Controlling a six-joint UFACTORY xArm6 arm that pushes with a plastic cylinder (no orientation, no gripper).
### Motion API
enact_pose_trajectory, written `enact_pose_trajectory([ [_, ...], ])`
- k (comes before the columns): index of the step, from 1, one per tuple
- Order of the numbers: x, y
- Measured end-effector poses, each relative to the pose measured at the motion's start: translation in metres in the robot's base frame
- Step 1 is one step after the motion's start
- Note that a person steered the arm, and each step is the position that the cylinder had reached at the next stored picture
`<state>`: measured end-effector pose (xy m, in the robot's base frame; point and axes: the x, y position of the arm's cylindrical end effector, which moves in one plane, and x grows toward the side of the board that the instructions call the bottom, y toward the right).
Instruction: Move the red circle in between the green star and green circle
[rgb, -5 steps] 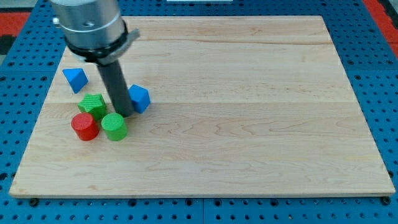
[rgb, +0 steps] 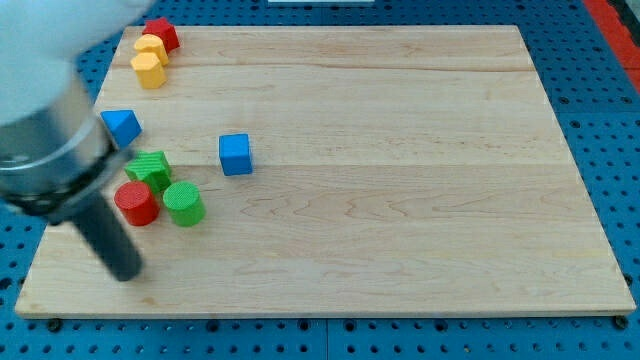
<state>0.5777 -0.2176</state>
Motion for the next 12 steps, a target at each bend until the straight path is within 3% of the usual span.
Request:
enact_pose_trajectory([
  [1, -0.012, -0.024],
  [4, -0.048, -0.006],
  [11, -0.049, 0.072],
  [12, -0.034, 0.037],
])
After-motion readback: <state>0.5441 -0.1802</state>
